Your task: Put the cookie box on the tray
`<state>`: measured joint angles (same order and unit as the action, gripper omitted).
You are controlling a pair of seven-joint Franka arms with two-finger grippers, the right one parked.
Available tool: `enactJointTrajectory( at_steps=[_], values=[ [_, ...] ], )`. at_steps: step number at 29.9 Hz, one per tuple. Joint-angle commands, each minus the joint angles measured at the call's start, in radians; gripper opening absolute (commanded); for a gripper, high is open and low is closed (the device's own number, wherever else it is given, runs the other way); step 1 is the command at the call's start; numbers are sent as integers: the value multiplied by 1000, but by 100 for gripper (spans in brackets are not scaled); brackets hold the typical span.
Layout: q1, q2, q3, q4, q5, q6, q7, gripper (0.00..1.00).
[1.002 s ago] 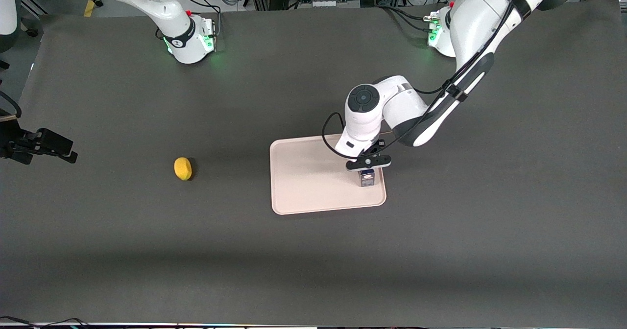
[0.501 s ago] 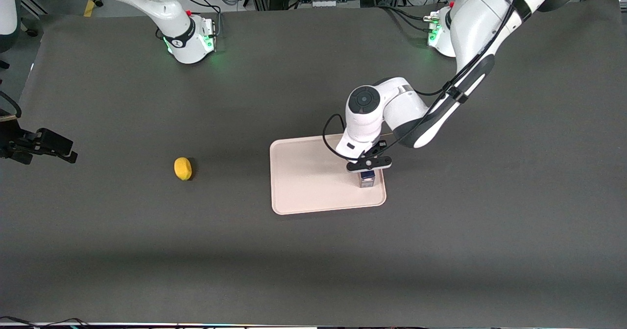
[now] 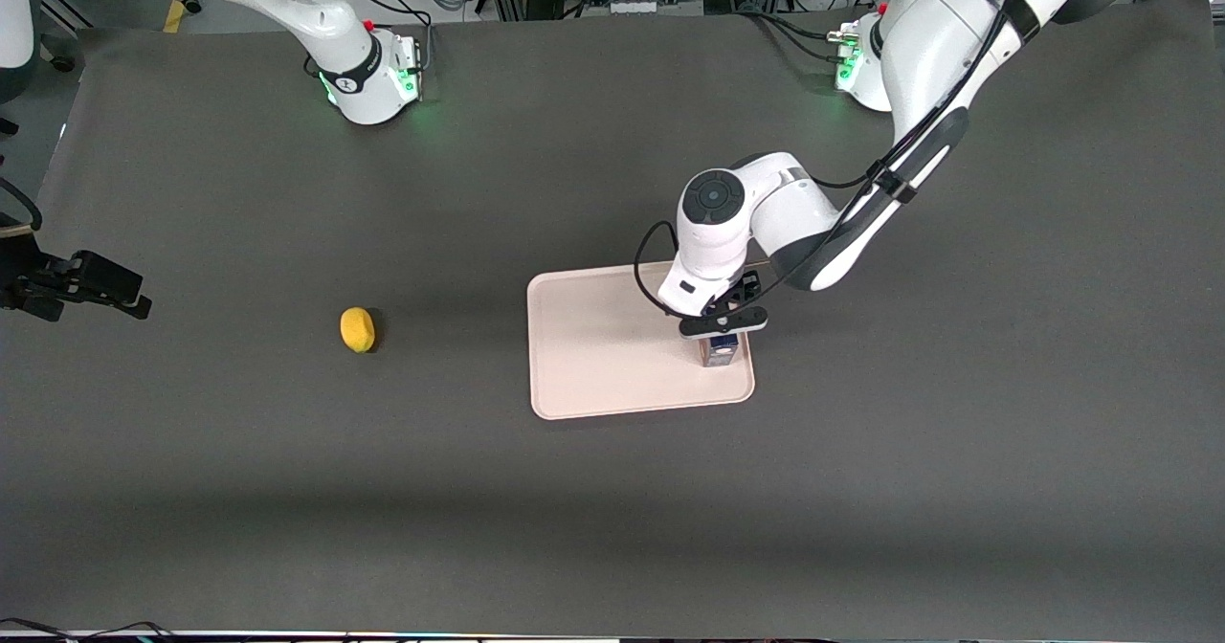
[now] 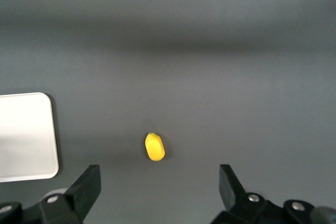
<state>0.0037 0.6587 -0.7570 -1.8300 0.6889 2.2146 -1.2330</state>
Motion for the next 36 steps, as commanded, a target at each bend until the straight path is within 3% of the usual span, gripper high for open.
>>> enactJointTrajectory(
  at_steps=[1, 11, 15, 22, 29, 36],
  values=[
    [2, 9, -4, 26, 18, -6, -3, 100],
    [18, -33, -34, 66, -8, -52, 44, 100],
    [24, -48, -54, 129, -66, -143, 119, 100],
    [48, -126, -56, 244, -252, -291, 392, 100],
    [99, -198, -44, 342, -341, -449, 740, 100],
    [104, -244, 85, 468, -448, -601, 1093, 100]
  ],
)
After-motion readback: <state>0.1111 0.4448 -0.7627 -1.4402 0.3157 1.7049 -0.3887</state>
